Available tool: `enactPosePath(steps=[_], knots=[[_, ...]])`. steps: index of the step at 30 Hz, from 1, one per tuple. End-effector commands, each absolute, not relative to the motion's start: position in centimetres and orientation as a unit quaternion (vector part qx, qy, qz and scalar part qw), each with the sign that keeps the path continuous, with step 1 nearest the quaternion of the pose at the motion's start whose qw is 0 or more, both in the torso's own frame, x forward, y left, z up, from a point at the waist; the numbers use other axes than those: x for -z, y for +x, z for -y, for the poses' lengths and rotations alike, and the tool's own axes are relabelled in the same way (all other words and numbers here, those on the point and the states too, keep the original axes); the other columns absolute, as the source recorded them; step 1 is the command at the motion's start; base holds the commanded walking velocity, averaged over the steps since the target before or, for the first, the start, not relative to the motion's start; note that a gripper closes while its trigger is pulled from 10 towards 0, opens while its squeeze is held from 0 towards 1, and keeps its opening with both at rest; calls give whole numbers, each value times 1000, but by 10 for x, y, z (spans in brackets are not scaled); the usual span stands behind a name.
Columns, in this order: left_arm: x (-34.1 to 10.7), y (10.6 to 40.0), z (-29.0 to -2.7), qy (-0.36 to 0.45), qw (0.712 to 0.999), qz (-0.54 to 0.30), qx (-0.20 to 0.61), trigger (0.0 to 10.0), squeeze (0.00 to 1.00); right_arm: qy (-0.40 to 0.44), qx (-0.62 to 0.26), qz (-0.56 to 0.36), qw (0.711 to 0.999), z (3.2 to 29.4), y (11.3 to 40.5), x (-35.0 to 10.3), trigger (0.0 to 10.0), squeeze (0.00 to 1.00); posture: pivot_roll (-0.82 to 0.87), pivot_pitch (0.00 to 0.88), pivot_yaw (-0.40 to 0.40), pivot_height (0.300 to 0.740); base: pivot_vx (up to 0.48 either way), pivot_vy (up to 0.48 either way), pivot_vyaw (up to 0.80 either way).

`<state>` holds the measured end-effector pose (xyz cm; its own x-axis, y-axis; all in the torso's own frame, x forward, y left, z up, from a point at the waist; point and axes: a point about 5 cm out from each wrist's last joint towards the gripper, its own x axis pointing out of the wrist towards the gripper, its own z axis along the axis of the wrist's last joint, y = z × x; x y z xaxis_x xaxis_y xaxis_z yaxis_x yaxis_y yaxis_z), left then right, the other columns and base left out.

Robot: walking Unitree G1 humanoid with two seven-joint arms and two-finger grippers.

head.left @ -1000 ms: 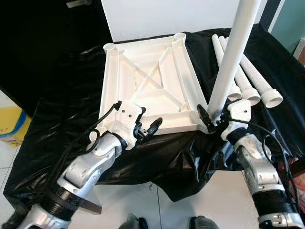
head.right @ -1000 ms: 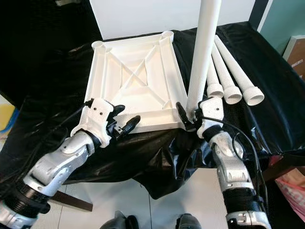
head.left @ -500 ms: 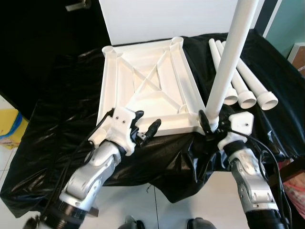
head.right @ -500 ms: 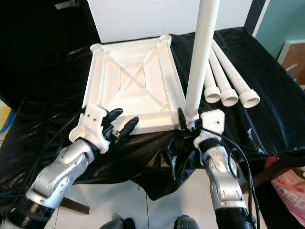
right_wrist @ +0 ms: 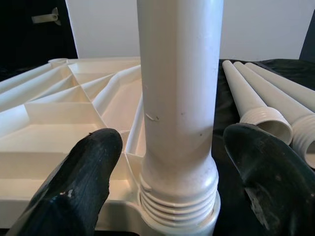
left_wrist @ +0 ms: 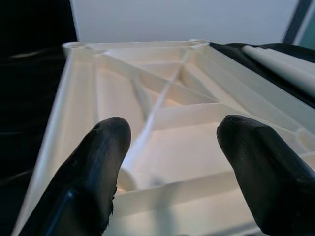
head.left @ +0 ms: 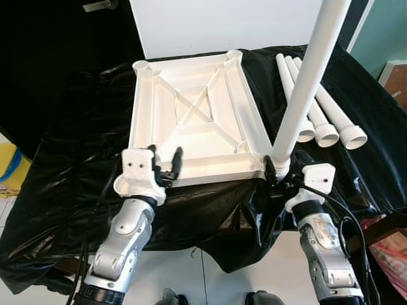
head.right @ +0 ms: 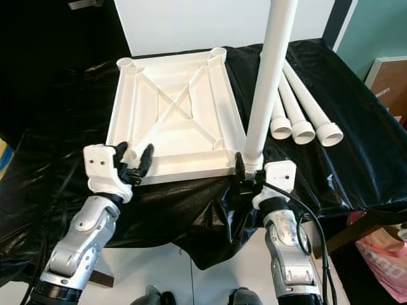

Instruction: Building children table

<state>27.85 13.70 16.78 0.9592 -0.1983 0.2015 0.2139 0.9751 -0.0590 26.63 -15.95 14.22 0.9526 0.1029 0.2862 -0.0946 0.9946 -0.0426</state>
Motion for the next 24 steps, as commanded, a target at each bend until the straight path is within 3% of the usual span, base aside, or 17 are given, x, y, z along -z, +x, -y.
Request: enactPosePath(steps=[1, 24], knots=[[-164, 280, -145, -39, 993, 95, 64, 10000, 0, -17, -51, 134, 989, 159, 265, -137, 10000, 0, -148, 102, 45, 740, 0, 0, 0], [-164, 276, -147, -28, 989, 115, 84, 10000, 0, -29, -41, 131, 990, 163, 260, -137, 10000, 0, -98, 105, 40, 740, 0, 0, 0]])
